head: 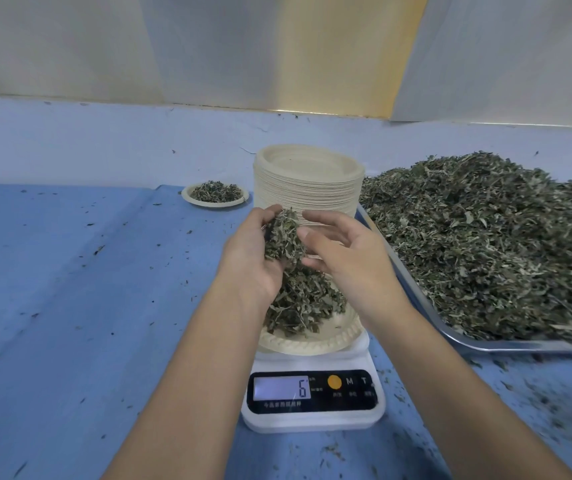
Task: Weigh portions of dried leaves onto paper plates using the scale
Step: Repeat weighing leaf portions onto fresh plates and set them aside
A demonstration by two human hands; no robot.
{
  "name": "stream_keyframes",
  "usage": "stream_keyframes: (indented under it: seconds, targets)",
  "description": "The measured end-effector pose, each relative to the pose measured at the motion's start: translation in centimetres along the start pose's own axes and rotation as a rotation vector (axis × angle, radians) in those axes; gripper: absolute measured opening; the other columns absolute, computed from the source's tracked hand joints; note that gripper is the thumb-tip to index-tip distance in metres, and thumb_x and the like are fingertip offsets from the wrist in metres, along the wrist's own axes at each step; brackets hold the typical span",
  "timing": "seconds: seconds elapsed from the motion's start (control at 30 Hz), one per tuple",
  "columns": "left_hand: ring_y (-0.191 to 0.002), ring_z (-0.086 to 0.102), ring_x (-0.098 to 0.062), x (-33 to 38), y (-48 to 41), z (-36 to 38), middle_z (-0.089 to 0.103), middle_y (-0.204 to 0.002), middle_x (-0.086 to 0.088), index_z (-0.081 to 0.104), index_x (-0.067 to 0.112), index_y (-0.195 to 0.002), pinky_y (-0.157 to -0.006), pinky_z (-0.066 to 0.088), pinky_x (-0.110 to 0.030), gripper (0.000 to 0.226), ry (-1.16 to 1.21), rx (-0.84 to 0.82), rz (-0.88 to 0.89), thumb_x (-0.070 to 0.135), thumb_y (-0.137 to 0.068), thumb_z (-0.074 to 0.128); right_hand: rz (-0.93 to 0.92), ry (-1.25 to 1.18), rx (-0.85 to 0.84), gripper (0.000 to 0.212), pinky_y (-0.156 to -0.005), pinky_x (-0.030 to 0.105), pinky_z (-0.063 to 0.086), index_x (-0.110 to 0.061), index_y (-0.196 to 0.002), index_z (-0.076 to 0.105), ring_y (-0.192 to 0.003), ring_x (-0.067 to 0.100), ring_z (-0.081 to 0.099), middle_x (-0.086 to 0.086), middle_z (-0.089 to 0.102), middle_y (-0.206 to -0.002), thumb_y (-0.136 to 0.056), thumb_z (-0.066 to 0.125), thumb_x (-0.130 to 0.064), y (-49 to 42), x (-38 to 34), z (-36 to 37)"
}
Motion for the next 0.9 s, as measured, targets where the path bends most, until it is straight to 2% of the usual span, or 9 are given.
stream_keyframes:
  seconds: [0.1, 0.2, 0.27, 0.43, 0.6, 0.7, 0.8, 0.83, 0.9]
  targets:
    - [-0.071, 0.060, -0.017, -0.1, -0.1, 0.2, 0.064, -0.081, -0.003, 0.065, 0.014, -0.082, -0.070, 0.047, -0.031, 0.020, -0.060, -0.015, 0.018, 0.010, -0.092, 0.048, -0.040, 0.023, 0.025, 0.027, -0.076, 0.027, 0.058, -0.023, -0.106, 0.070, -0.085, 0.004, 0.068, -0.007, 0.069, -0.092, -0.080, 0.075, -0.022, 0.1, -0.3, 0.0]
    - [-0.084, 0.059, -0.021, -0.2, 0.0, 0.6, 0.064, -0.090, -0.005, 0.065, 0.015, -0.084, -0.072, 0.047, -0.032, 0.020, -0.127, -0.041, 0.039, 0.010, -0.091, 0.048, -0.054, 0.067, 0.055, 0.027, -0.082, 0.036, 0.057, -0.023, -0.102, 0.071, -0.085, 0.010, 0.069, -0.007, 0.070, -0.090, -0.076, 0.078, -0.023, 0.2, -0.4, 0.0]
    - [-0.083, 0.058, -0.020, -0.3, 0.3, 1.0, 0.063, -0.091, -0.005, 0.065, 0.016, -0.083, -0.069, 0.045, -0.029, 0.021, -0.168, -0.070, 0.047, 0.009, -0.091, 0.047, -0.063, 0.087, 0.081, 0.026, -0.083, 0.041, 0.056, -0.022, -0.101, 0.070, -0.081, 0.015, 0.068, -0.003, 0.070, -0.093, -0.077, 0.079, -0.021, 0.2, -0.5, -0.2]
    - [-0.104, 0.055, -0.023, -0.5, 0.6, 1.6, 0.065, -0.097, -0.005, 0.066, 0.015, -0.080, -0.097, 0.040, -0.038, 0.027, -0.225, -0.103, 0.071, 0.002, -0.090, 0.045, -0.108, 0.163, 0.152, 0.016, -0.082, 0.042, 0.056, -0.024, -0.093, 0.070, -0.081, 0.015, 0.069, -0.008, 0.072, -0.090, -0.079, 0.076, -0.019, 0.2, -0.8, -0.8]
    - [-0.096, 0.057, -0.019, -0.4, 0.6, 1.6, 0.066, -0.091, -0.002, 0.064, 0.012, -0.084, -0.106, 0.035, -0.042, 0.025, -0.220, -0.136, 0.066, -0.003, -0.091, 0.045, -0.100, 0.157, 0.177, 0.010, -0.082, 0.045, 0.056, -0.025, -0.082, 0.071, -0.081, 0.015, 0.070, -0.006, 0.073, -0.082, -0.078, 0.076, -0.017, 0.0, -0.5, -1.2]
    - [-0.093, 0.058, -0.018, -0.3, 0.5, 1.5, 0.065, -0.089, -0.002, 0.063, 0.012, -0.086, -0.100, 0.039, -0.038, 0.026, -0.215, -0.143, 0.073, -0.006, -0.091, 0.045, -0.082, 0.131, 0.166, 0.011, -0.082, 0.046, 0.056, -0.026, -0.078, 0.071, -0.080, 0.016, 0.070, -0.004, 0.073, -0.079, -0.078, 0.075, -0.015, -0.2, -0.2, -1.2]
    - [-0.074, 0.061, -0.014, 0.1, 0.3, 1.3, 0.065, -0.084, -0.004, 0.062, 0.010, -0.087, -0.066, 0.052, -0.024, 0.026, -0.161, -0.148, 0.080, -0.007, -0.092, 0.043, -0.066, 0.103, 0.157, 0.015, -0.083, 0.046, 0.056, -0.024, -0.074, 0.070, -0.078, 0.014, 0.069, -0.004, 0.072, -0.076, -0.078, 0.074, -0.010, -0.3, -0.1, -1.3]
    - [-0.069, 0.062, -0.013, 0.2, 0.3, 1.1, 0.065, -0.083, -0.004, 0.062, 0.010, -0.086, -0.059, 0.051, -0.022, 0.026, -0.151, -0.139, 0.088, -0.007, -0.092, 0.043, -0.065, 0.101, 0.155, 0.016, -0.083, 0.046, 0.056, -0.024, -0.073, 0.070, -0.078, 0.014, 0.068, -0.004, 0.072, -0.074, -0.078, 0.074, -0.009, -0.3, -0.1, -1.4]
    - [-0.064, 0.064, -0.010, 0.7, 0.1, 0.7, 0.065, -0.084, -0.004, 0.062, 0.011, -0.086, -0.056, 0.051, -0.023, 0.027, -0.133, -0.110, 0.110, -0.007, -0.093, 0.042, -0.063, 0.113, 0.151, 0.016, -0.083, 0.045, 0.056, -0.024, -0.073, 0.070, -0.076, 0.013, 0.068, -0.004, 0.071, -0.072, -0.077, 0.073, -0.008, -0.4, -0.2, -1.6]
Point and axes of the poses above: each hand's wrist, its own y-axis away from the middle knuckle, its own z-axis out of the palm, x = y × z, the point moved 6 cm from there along -y, towards the middle knuckle
